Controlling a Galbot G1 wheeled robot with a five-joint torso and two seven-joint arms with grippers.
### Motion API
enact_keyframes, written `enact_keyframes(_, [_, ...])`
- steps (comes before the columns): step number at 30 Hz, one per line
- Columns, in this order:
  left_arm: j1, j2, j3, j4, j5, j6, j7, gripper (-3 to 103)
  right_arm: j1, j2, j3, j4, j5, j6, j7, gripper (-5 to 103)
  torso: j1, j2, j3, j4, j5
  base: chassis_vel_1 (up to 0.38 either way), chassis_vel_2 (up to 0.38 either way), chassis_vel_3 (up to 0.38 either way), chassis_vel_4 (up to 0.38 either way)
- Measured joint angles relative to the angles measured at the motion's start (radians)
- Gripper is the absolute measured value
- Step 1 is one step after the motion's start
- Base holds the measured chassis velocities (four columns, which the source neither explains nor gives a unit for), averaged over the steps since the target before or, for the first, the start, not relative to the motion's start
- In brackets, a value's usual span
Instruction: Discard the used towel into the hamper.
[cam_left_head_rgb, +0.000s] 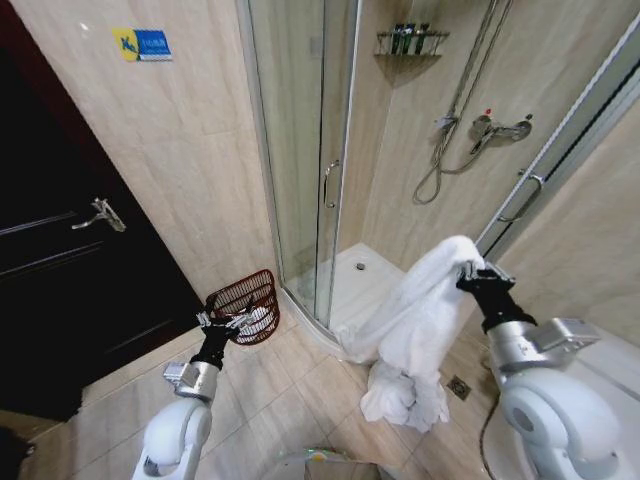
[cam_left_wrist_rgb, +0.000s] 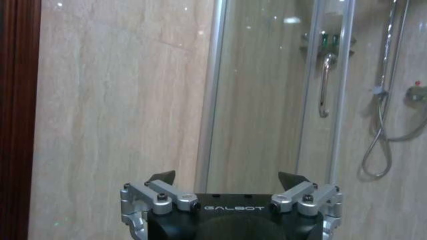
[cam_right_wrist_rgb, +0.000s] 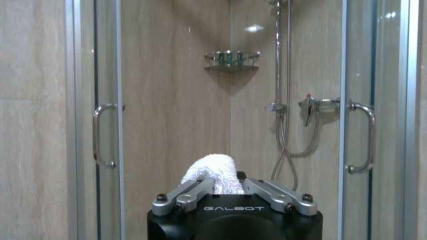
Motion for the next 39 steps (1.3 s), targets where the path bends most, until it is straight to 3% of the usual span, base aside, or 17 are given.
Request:
enact_keyframes(3, [-0.012, 0.022, -0.004, -0.012, -0.02, 0.008, 0.0, 100, -0.082, 0.078, -0.011, 0.0, -0.081, 0.058, -0.044, 4, 0.0, 0.0, 0.0, -0.0004, -0.0003, 0.0, 0.0, 0.0, 0.0])
enact_keyframes(7, [-0.024, 0.035, -0.007, -0.01, -0.033, 0.012, -0.001, 100, -0.116, 0.105, -0.025, -0.002, -0.105, 0.065, -0.052, 4, 0.0, 0.0, 0.0, -0.0003, -0.0003, 0.0, 0.0, 0.0, 0.0])
enact_keyframes(18, [-0.013, 0.039, -0.015, -0.003, -0.064, 0.003, -0.001, 100, -0.096, 0.104, -0.086, -0.003, -0.143, 0.035, -0.013, 4, 0.0, 0.0, 0.0, 0.0, -0.0002, 0.0, 0.0, 0.0, 0.0])
enact_keyframes(39, [-0.002, 0.038, -0.022, -0.01, -0.062, 0.027, -0.009, 100, -0.094, 0.101, -0.101, -0.005, -0.155, 0.049, -0.005, 4, 0.0, 0.0, 0.0, 0.0001, -0.0002, 0.07, -0.064, -0.068, 0.079])
